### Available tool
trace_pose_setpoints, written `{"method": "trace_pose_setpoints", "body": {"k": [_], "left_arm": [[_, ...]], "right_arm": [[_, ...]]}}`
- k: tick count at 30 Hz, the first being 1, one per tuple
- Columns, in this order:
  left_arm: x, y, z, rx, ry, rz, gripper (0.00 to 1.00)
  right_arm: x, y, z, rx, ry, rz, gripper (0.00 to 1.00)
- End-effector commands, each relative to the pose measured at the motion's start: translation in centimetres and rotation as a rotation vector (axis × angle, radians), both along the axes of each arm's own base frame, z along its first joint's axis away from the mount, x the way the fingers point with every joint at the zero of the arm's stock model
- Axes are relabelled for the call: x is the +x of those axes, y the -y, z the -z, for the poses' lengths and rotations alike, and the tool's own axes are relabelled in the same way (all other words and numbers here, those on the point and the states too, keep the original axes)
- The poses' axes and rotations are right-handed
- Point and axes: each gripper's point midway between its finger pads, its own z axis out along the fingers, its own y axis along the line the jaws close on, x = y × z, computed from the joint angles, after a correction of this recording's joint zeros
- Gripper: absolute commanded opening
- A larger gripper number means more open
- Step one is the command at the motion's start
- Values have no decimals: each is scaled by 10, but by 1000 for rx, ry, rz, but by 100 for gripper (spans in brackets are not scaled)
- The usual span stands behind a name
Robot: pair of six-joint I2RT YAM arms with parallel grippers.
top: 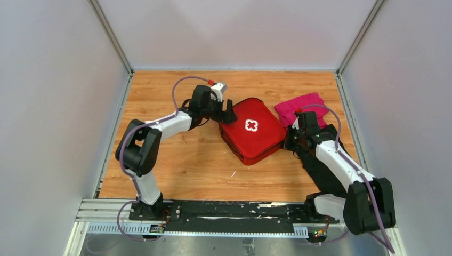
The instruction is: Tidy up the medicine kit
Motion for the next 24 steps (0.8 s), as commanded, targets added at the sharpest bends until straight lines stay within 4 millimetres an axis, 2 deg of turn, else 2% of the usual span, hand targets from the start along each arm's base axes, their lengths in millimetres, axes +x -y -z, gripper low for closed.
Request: {"method": "trace_pose_setpoints", "body": {"k": [1, 3, 6, 10, 14, 18, 21, 24], "left_arm": [[-45, -5, -20, -7, -25, 17, 87], [-54, -28, -18, 77, -19, -37, 89], [-62, -55, -24, 150, 26, -100, 93], [-75, -78, -31, 224, 59, -121, 95], [-75, -110, -44, 342, 111, -202, 100], [-88, -112, -62, 326, 179, -153, 100], [-95, -119, -76, 349, 240, -175, 100], [-101, -116, -91, 356, 326, -169, 100]], "right_arm": [[19, -29, -11, 80, 34, -138, 0], [25, -36, -11, 74, 32, -173, 0], [41, -47, -13, 60, 38, -212, 0], [66, -70, -11, 62, 32, -272, 0], [86, -82, -10, 55, 34, -315, 0], [96, -82, -9, 26, 54, -339, 0], [94, -82, -7, 21, 48, -356, 0], [91, -81, -3, 18, 39, -361, 0]]}}
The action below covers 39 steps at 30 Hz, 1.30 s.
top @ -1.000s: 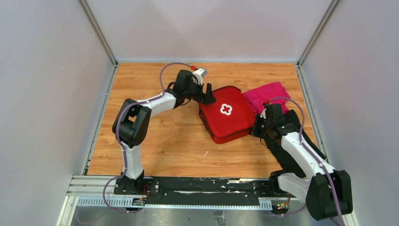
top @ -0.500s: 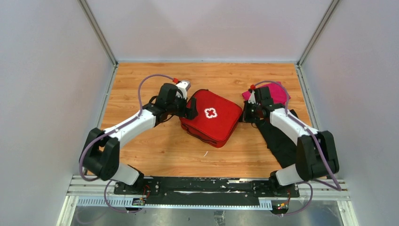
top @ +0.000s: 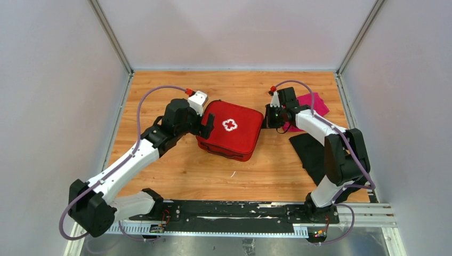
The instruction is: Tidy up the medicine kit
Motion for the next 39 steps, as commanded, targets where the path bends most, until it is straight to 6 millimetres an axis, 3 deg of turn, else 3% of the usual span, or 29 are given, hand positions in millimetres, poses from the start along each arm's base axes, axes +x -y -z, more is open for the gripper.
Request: {"method": "trace_pose_setpoints", "body": {"k": [1, 4, 7, 11, 15, 17, 19, 25, 29, 33, 39], "left_arm": [[-10, -3, -14, 68, 108, 26, 100], [-13, 6, -32, 10, 141, 50, 100], [-12, 8, -76, -96, 185, 4, 100], [-9, -1, -114, -152, 235, -49, 100], [-10, -7, -121, -241, 225, -99, 100], [-19, 12, -119, -260, 235, 43, 98], [-28, 29, -109, -252, 236, 146, 100], [-52, 63, -44, 203, 348, 326, 100], [-72, 89, -11, 309, 414, 513, 98], [-79, 102, 18, 478, 506, 627, 97], [-68, 113, 43, 570, 504, 631, 87]], "right_arm": [[-9, -7, 5, -8, -17, -65, 0], [-12, -6, 8, -13, -24, -68, 0], [-13, -3, 9, -24, -19, -64, 0], [-14, -2, 7, -25, -16, -64, 0], [-14, -2, 4, -24, -6, -63, 0], [-14, 0, 5, -30, -3, -61, 0], [-15, 0, 5, -32, -1, -59, 0], [-18, -1, 5, -20, -1, -62, 0], [-21, 2, 6, -29, 3, -60, 0], [-24, 4, 6, -38, 5, -64, 0], [-28, 3, 6, -30, 4, -73, 0]]}}
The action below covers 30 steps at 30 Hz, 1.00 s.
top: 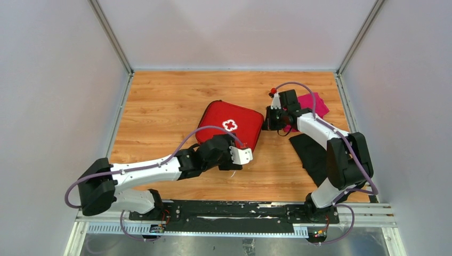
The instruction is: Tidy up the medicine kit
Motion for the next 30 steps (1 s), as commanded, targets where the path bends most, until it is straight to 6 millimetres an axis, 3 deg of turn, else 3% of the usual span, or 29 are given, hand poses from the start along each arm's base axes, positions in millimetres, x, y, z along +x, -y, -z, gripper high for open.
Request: {"method": "trace_pose_setpoints", "body": {"k": [1, 10, 17, 30], "left_arm": [[18, 9, -5, 30, 104, -8, 84], [30, 12, 25, 93, 42, -107, 75], [32, 7, 43, 140, -24, -193, 63], [35, 15, 45, 91, -45, -224, 60]], "right_arm": [[-20, 0, 7, -20, -34, -41, 0], [-33, 10, 4, -61, -41, -48, 0], [-61, 21, 3, -98, -71, -82, 0], [-136, -21, -10, 112, -140, -306, 0]]}}
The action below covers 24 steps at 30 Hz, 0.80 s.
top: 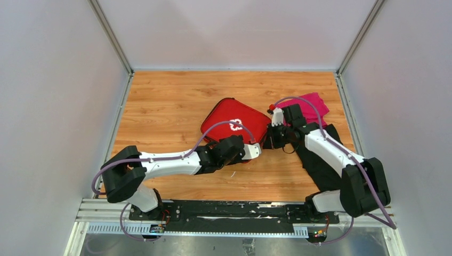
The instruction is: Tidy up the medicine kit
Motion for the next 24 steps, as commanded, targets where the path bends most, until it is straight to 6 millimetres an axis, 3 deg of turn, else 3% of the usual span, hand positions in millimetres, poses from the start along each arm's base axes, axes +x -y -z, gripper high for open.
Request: {"method": "trace_pose_setpoints", "body": {"k": [1, 13, 20, 24], "left_arm": [[6, 7, -2, -36, 4, -44, 60], [8, 15, -2, -78, -10, -57, 61], [8, 16, -1, -80, -10, -63, 62], [9, 15, -6, -96, -3, -71, 68]], "right_arm": [[-55, -28, -6, 87, -104, -156, 0], [-96, -86, -35, 281, -143, -184, 0], [-112, -98, -33, 300, -176, -225, 0], [-119, -108, -35, 365, -201, -254, 0]]}}
